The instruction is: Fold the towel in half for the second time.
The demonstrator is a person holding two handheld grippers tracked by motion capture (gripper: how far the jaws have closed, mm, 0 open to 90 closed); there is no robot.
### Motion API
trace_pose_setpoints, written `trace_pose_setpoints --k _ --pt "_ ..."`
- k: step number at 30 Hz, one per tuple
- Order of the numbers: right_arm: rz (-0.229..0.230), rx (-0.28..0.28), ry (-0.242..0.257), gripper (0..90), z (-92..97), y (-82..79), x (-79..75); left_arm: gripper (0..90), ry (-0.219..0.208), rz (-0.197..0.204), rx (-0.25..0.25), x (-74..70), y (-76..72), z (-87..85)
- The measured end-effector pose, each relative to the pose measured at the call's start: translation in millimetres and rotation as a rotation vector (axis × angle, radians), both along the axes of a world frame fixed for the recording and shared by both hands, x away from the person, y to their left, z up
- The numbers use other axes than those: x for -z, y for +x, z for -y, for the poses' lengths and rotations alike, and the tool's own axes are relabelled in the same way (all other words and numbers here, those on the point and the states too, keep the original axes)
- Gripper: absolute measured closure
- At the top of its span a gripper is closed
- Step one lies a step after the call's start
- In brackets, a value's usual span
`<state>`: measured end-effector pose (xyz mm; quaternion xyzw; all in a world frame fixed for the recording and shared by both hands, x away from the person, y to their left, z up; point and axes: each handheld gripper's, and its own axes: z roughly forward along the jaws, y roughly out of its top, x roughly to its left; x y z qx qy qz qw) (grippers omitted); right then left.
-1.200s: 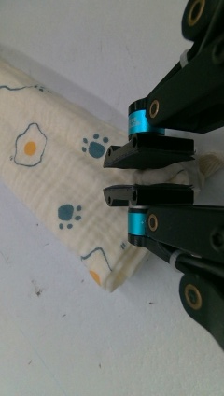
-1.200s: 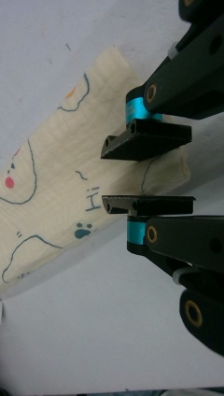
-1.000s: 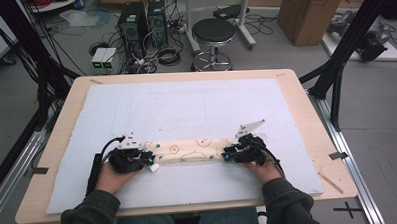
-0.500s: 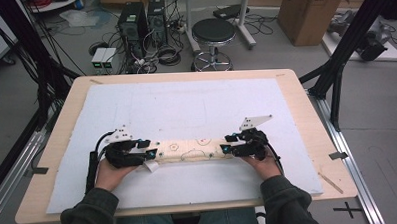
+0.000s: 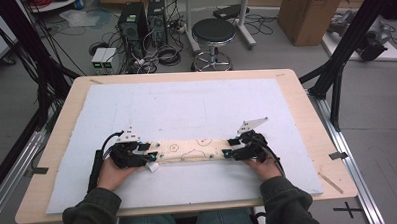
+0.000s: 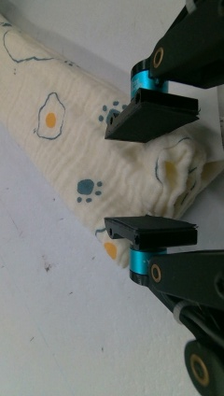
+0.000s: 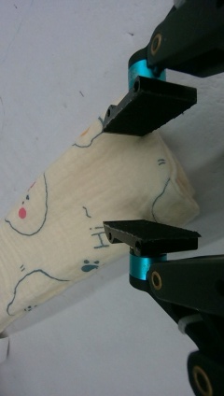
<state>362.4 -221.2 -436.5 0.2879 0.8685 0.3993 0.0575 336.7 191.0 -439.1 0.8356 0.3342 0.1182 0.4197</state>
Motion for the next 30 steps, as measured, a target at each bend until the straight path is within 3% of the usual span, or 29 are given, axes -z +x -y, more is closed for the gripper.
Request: trace_pose_setpoints --k 7,15,21,24,27,30 --pt "0.074 -0.010 -0.085 42.8 -7.5 -8.8 1.3 52.8 0.037 0.034 0.000 2.2 -3.1 1.9" --pt "0.071 -0.005 -0.073 40.9 -7.3 -8.4 1.4 51.3 0.058 0.050 0.000 -1.3 -6.5 3.9" --pt "0.047 0.002 0.021 36.4 -2.0 -5.9 -10.9 45.2 -0.038 0.062 -0.009 -17.0 -10.2 -1.6" --pt "0.060 0.016 0.033 36.2 0.6 -3.3 -23.9 43.1 -0.041 0.057 -0.019 -27.2 -6.6 -4.0" --pt "0.065 0.032 0.035 36.4 3.7 1.8 -35.2 43.1 -0.076 0.070 -0.051 -36.2 -0.4 -9.5" --pt "0.066 0.053 0.030 38.5 5.5 8.0 -40.2 43.5 -0.077 0.056 -0.088 -38.1 8.9 -10.9"
